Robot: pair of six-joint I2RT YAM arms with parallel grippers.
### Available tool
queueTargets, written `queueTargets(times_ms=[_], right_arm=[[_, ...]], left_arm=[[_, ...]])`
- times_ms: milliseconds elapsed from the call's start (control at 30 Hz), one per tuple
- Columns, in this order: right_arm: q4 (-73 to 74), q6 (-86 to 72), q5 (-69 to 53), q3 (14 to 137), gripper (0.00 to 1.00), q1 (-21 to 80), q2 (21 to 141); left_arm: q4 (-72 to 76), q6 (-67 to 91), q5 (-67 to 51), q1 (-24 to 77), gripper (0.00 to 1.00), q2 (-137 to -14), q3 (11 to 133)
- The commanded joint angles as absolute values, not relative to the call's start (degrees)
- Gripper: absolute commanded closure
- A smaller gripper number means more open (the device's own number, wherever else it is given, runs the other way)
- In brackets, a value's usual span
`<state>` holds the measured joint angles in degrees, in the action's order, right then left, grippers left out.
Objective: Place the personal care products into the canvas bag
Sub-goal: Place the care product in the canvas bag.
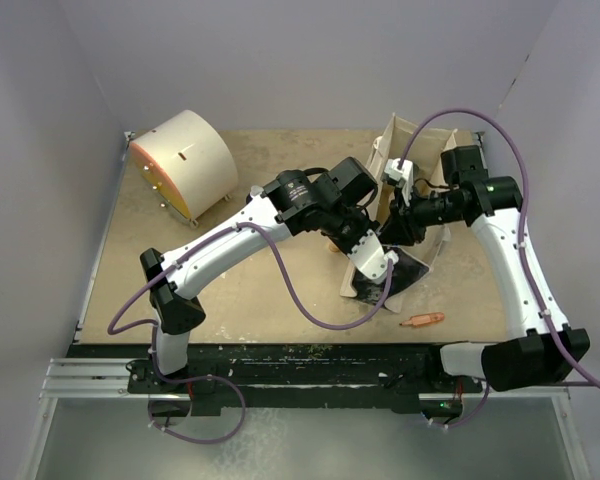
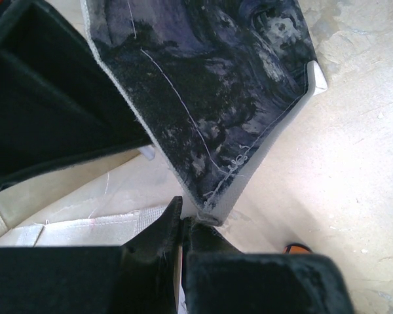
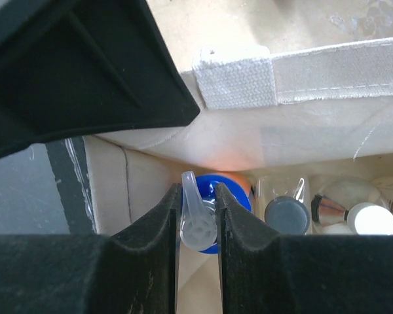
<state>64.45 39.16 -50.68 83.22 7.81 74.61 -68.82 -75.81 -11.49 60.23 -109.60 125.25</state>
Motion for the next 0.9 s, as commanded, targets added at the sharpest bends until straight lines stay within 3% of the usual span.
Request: queueTargets(times_ms=[0, 867], right_arm=[[68.7, 41.5, -50.4, 82.3, 1.00, 7.8, 70.4], [62.7, 39.4, -39.8, 73.3, 1.00, 10.8, 72.3]], left_arm=[[-67.0, -74.9, -12.0, 60.7, 1.00, -105.9, 126.2], [-66.6, -73.4, -11.8, 60.6, 1.00, -105.2, 125.8]])
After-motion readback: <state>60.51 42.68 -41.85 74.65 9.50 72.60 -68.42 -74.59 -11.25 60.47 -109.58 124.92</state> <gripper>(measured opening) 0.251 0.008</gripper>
